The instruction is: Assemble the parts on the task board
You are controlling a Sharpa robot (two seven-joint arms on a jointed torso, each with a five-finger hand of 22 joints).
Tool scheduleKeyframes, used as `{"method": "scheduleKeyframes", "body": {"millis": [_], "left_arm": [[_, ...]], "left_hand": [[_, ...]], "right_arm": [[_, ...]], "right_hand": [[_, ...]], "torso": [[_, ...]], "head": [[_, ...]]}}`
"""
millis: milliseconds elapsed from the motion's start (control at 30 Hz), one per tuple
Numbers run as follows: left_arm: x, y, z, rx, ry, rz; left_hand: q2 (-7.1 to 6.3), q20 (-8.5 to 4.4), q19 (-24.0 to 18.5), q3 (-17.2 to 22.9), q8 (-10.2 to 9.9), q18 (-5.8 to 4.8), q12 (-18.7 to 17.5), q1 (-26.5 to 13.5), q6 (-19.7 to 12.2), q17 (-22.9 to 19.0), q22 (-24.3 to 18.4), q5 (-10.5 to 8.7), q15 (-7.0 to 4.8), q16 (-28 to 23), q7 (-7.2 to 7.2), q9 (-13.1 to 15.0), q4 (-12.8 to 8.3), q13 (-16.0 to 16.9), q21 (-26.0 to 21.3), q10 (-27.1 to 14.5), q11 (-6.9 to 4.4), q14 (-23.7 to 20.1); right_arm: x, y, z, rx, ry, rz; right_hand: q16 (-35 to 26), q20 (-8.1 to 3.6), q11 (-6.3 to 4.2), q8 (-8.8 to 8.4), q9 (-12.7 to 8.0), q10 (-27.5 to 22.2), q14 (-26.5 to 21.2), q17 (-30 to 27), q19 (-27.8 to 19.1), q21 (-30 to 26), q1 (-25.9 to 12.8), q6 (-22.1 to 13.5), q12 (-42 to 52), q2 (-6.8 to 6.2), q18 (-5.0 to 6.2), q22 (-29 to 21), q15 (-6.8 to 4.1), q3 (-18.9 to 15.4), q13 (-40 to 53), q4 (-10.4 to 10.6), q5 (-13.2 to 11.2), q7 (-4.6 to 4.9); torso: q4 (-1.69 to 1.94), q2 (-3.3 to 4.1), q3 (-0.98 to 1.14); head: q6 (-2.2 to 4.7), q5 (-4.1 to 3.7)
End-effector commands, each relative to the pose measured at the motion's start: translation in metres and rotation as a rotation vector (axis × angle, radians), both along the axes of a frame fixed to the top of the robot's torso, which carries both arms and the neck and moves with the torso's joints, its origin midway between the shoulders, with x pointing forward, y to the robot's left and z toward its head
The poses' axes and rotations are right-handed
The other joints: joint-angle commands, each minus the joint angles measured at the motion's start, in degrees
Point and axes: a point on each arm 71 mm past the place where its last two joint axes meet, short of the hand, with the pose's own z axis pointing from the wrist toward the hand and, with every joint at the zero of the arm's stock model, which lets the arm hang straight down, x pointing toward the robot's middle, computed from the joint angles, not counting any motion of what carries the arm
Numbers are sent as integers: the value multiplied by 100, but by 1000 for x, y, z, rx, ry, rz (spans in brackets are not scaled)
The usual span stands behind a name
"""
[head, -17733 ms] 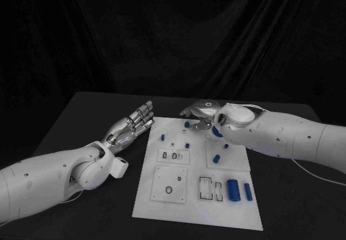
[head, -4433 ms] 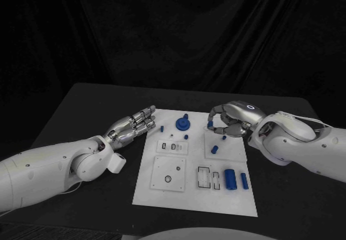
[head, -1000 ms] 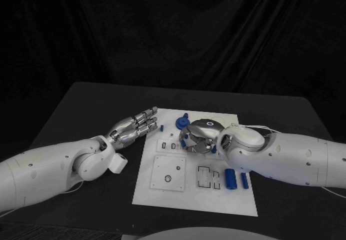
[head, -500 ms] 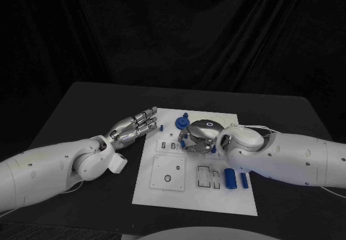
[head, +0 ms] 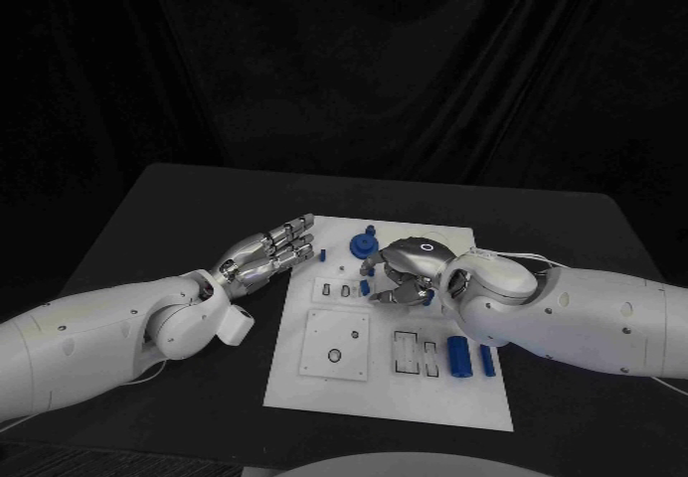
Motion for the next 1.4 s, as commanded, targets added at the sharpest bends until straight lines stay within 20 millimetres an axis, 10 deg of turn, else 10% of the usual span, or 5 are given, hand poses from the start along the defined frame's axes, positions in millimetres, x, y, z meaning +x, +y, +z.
{"method": "scheduleKeyframes", "body": {"millis": [33, 167, 667, 1067, 1400], "left_arm": [[0, 2, 3, -14, -42, 32], [0, 8, 7, -12, -89, 86], [10, 18, 48, 23, -225, 209], [41, -2, 111, 271, -77, 115], [42, -31, 110, 492, 99, -39]], "left_hand": [[-40, 49, 4, 27, 42, 56, -37, -52, 10, -5, 8, -2, 52, -21, 37, 10, -32, -6, 12, 3, 20, -11], [-481, 167, 146, -338, 94, 64, -37, -320, 190, -5, 73, 127, 169, -21, 134, 35, 85, -6, 111, 3, 22, -11], [-374, 201, 281, -265, 119, 19, -37, -38, 331, -5, 120, 88, 271, -21, 312, 48, 163, -6, 210, 3, 50, -11], [-218, 209, 869, -1211, 28, -371, 2, -1250, 118, 99, 289, -2342, 688, 124, -61, 18, 937, 35, 652, 113, 1053, 452], [-251, 139, 2997, -1619, 172, -358, 1826, -1242, 655, 633, 769, -2536, 634, 1728, 480, 109, 920, 965, 1900, 2911, 1562, 3334]], "right_arm": [[0, -2, 17, 73, -103, 2], [0, -9, 39, 102, -157, 11], [-20, -61, 87, 139, -196, -55], [-13, -105, 99, 171, -300, -132], [-8, -113, 101, 186, -338, -155]], "right_hand": [[36, -5, -2, -23, -21, 320, 346, 9, 39, -21, -7, -38, -13, -59, 50, 10, 6, -63, 835, 64, -95, -1], [49, -10, -10, 5, -83, 345, 344, 5, 60, -43, -31, -25, 38, -276, 48, 31, 7, -277, 880, 495, -296, 0], [39, -19, -10, 103, -154, 363, 330, -41, 77, -109, 154, 87, 96, -404, 38, 66, -3, -849, 938, 1213, -349, -15], [62, -17, -8, 221, -123, 389, 337, -18, 105, -70, 160, 250, 156, -175, 31, 105, -1, -772, 993, 1205, -337, -13], [17, -5, -3, 301, -120, 331, 318, -107, 87, -209, -169, 356, 34, 62, 49, 86, 6, -793, 877, 1209, -307, -11]], "torso": [[3, 2, -1], [2, -3, 0], [10, -69, 17], [-22, -288, 85], [-99, -434, 168]], "head": [[33, 13], [84, 2], [237, 40], [111, -22], [-163, 0]]}}
